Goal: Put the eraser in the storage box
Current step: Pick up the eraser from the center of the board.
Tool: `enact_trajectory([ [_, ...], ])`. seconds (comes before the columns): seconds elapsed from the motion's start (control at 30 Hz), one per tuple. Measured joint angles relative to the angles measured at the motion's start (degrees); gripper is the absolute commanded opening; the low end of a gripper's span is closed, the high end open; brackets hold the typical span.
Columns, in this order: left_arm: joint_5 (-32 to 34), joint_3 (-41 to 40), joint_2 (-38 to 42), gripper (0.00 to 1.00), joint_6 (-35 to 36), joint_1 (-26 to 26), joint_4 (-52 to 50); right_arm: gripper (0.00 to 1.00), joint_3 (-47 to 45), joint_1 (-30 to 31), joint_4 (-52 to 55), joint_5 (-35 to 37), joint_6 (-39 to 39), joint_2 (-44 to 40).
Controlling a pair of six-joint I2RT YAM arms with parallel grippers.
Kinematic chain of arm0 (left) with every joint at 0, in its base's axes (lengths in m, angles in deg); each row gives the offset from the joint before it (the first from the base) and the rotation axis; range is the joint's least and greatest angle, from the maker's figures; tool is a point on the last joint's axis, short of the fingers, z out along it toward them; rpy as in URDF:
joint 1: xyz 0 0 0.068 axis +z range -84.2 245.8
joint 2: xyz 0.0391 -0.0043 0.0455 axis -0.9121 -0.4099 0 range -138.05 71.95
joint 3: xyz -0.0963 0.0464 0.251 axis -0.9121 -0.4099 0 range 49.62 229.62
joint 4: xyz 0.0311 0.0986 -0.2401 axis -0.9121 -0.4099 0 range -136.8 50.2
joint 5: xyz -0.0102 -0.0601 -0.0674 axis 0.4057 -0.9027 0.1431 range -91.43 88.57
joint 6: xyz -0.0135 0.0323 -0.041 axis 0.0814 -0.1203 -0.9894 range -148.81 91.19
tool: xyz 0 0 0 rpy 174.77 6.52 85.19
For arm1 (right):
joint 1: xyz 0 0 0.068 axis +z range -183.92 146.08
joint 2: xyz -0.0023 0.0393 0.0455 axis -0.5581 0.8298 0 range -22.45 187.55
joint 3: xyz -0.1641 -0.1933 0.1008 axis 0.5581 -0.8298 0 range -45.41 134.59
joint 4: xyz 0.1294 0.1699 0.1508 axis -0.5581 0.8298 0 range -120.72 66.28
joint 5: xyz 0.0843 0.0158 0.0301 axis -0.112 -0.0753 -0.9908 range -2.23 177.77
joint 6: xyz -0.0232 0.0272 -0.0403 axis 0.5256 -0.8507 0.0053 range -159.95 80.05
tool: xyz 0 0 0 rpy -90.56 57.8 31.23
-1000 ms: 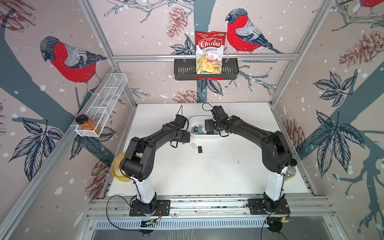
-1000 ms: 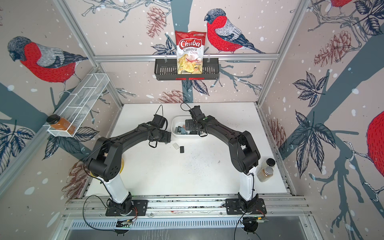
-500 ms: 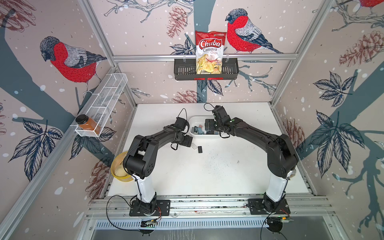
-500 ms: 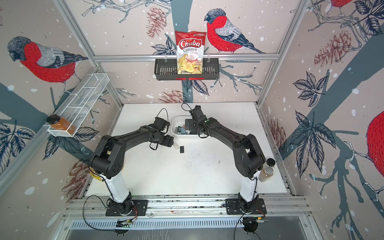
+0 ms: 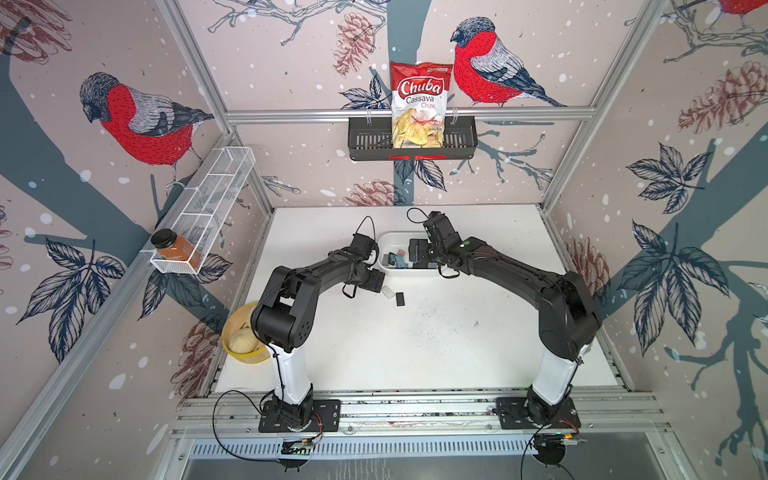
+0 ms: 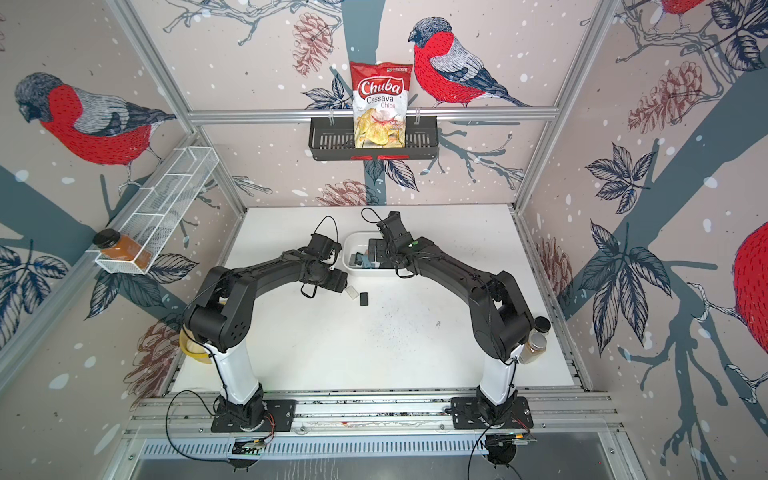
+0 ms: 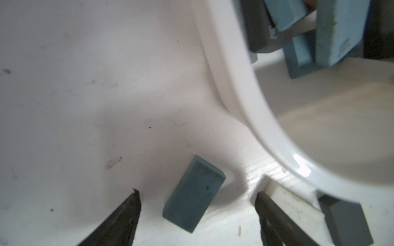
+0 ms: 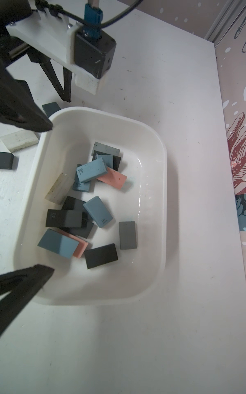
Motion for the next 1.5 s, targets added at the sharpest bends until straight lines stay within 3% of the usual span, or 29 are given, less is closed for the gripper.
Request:
enact_trajectory([
  [0.37,-0.24,0.5,-1.05,0.72,0.42,0.02,0.52,0.99,0.35,0.31,0.04,0.26,0.0,0.0],
  [1.03,2.01,-0.26,-1.68,0.42,0.35,-2.01,3.26,1.0,1.01,0.42,0.13,0.5,-0.22,0.0],
  [1.5,2.97,-1.55,-0.94,0.29,-1.2,-2.32,3.93,0.99,0.79,0.68,0.31,0.5,-0.22,-1.36],
])
